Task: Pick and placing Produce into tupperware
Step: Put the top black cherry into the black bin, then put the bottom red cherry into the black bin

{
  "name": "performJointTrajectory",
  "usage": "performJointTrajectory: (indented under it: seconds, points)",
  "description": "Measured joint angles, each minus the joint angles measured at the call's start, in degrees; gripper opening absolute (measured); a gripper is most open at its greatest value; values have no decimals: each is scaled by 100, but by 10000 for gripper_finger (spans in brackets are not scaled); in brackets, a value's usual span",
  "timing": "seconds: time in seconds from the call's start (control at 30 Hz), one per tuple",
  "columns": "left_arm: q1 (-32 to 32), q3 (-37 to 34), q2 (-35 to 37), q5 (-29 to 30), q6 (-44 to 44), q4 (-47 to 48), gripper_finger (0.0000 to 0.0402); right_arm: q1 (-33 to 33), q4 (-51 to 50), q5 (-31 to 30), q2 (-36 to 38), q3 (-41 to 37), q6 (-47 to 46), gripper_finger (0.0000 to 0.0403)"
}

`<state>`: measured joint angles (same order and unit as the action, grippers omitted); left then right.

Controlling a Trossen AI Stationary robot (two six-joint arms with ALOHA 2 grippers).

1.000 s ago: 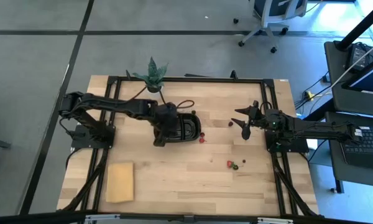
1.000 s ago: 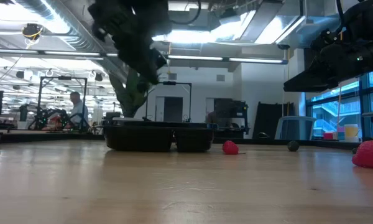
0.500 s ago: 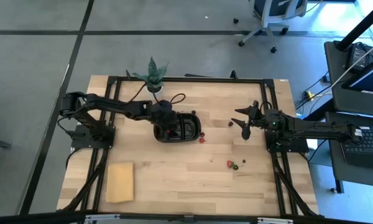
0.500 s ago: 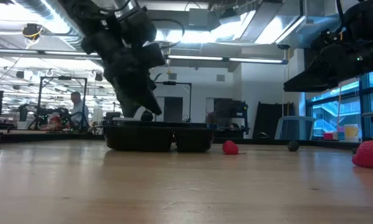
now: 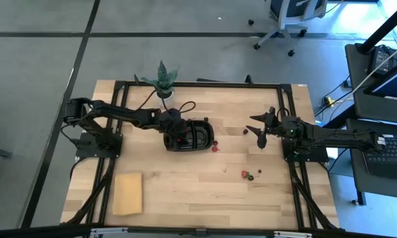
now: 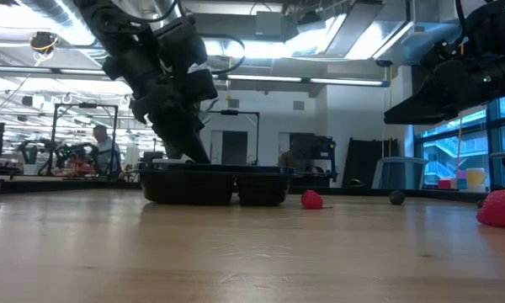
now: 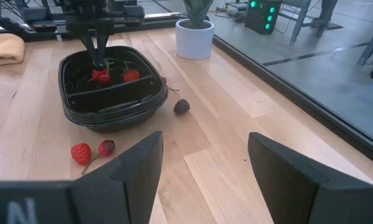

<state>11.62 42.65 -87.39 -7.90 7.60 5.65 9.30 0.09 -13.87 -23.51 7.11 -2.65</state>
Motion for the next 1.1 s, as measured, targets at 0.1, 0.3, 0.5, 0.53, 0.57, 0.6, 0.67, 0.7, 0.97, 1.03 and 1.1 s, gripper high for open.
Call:
performJointTrajectory:
  seconds: [0.1, 0.3, 0.5, 0.53, 0.57, 0.6, 0.67, 0.7, 0.97, 1.03, 1.1]
  points:
    - [0, 0, -2, 0, 1, 0, 0, 0, -1, 0, -2, 0, -3, 238]
    - [-2, 0, -2, -2, 39, 1, 0, -2, 0, 0, -2, 0, -3, 238]
    - [-2, 0, -4, -4, -2, -69, 45, -2, 0, 0, 0, 2, -5, 238]
    - [-2, 2, -4, -4, 0, -92, 58, 0, 0, 0, -1, 0, -5, 238]
    - [-2, 2, -6, -4, 0, -113, 71, 0, 0, 0, -2, 0, -5, 238]
    - [-2, 2, -7, -4, 2, -129, 85, -2, 0, 0, 0, 0, -5, 238]
    - [-2, 2, -7, -4, 1, -134, 109, 0, 0, 0, -2, 0, -5, 238]
    - [-2, 2, -2, -6, 2, -131, 118, -1, 0, 0, -1, 1, -2, 238]
    - [-15, -16, 856, -60, 176, -67, 149, 0, 12, 0, 2, 1, -47, 238]
    - [-15, -107, 1156, -61, 221, -187, 149, 0, 82, 0, 2, 0, -164, 238]
    - [2, -361, 1479, -61, 216, -352, 148, 0, 182, 25, 2, 0, -164, 238]
